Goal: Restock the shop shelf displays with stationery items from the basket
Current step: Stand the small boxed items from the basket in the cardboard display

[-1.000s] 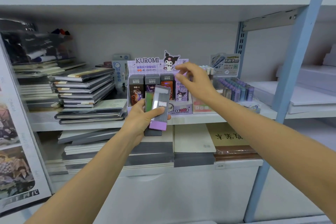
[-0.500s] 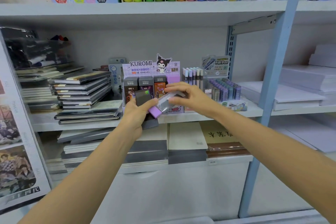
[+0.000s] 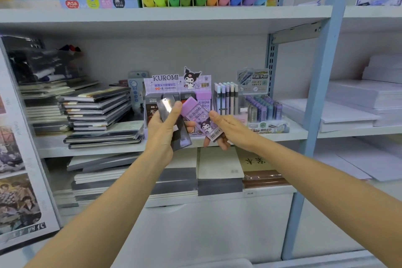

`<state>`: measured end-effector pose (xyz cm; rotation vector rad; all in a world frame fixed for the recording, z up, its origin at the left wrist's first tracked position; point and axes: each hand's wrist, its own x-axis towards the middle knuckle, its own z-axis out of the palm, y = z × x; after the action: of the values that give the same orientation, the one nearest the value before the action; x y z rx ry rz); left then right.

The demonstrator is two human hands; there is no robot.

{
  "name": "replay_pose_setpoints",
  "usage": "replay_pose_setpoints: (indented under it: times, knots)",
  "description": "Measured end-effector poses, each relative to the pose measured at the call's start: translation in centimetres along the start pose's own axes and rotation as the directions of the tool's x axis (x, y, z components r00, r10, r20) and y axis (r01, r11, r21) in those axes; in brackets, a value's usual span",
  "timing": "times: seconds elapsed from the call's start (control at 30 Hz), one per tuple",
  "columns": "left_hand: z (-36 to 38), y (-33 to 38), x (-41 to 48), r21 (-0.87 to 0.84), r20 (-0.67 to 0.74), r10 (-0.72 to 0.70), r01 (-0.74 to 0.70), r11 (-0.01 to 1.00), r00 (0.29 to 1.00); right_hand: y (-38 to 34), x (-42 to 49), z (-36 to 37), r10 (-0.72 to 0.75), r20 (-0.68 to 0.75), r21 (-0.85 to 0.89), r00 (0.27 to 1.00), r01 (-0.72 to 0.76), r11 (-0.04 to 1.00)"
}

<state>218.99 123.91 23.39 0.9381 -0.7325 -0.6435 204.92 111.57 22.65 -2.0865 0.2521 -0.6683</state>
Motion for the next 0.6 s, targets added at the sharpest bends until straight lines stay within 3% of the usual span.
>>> replay_pose_setpoints:
  times: [0.1, 0.17, 0.33, 0.43, 0.53, 0.6]
  knots:
    - [-0.3, 0.1, 0.2, 0.092, 0.000, 0.018, -0.017, 0.996, 1.000, 0.2, -0.1, 0.0, 0.045, -0.012, -0.053, 0.999, -0.045, 0.998]
    - [-0.4, 0.0, 0.4, 0.148, 0.005, 0.037, -0.038, 0.988, 0.999, 0.2, 0.0, -0.2, 0.079, -0.062, -0.183, 0.995, -0.089, 0.979]
    - [-0.4, -0.4, 0.6, 0.263, 0.081, 0.052, -0.072, 0.962, 0.995, -1.4, 0.9, -0.6, -0.183, -0.115, -0.179, 0.976, 0.161, 0.971]
    - [-0.3, -0.5, 0.8, 0.263, 0.127, 0.029, -0.062, 0.963, 0.991, -2.3, 1.4, -0.7, -0.230, -0.100, -0.297, 0.968, 0.192, 0.936]
    - [-0.7, -0.3, 1.3, 0.244, 0.160, -0.026, -0.014, 0.970, 0.987, -3.0, 2.3, -1.5, -0.213, -0.250, -0.337, 0.945, 0.121, 0.934]
    - [-1.2, -0.2, 1.4, 0.221, 0.159, -0.039, 0.003, 0.975, 0.986, -3.5, 3.0, -2.4, -0.234, -0.392, -0.316, 0.890, 0.109, 0.943]
